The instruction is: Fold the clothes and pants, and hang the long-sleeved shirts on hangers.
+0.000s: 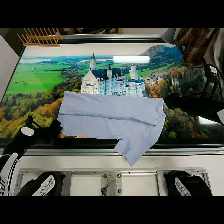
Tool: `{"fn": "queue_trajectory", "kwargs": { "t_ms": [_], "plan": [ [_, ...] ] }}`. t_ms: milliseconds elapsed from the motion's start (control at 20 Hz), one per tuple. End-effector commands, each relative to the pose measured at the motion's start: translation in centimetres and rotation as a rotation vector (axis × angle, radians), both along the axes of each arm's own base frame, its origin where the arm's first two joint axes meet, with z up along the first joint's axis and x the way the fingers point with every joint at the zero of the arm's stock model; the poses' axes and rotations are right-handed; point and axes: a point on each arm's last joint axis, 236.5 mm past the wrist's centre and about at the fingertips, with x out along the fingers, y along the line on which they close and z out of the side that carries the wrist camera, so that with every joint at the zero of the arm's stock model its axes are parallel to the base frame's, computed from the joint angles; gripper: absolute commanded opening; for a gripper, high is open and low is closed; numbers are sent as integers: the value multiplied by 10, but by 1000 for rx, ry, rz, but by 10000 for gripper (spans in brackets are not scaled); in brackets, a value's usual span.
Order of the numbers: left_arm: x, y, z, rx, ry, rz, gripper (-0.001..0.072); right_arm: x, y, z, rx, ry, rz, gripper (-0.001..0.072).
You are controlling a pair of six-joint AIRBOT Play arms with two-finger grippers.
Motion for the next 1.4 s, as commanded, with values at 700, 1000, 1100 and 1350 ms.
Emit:
{"fn": "queue_trajectory", "kwargs": {
  "t_ms": [700,1000,1100,1350],
  "plan": [
    [-3,-13,50,100,-167,-154,8,-167,45,-237,274,736,-91,509],
    [-3,-13,50,100,-167,-154,8,-158,72,-252,266,713,-50,508],
    [-3,-13,50,100,-168,-153,8,-151,82,-254,287,694,-58,507],
    [-2,-14,53,98,-167,-160,8,-142,81,-251,243,641,-16,13]
  ]
}}
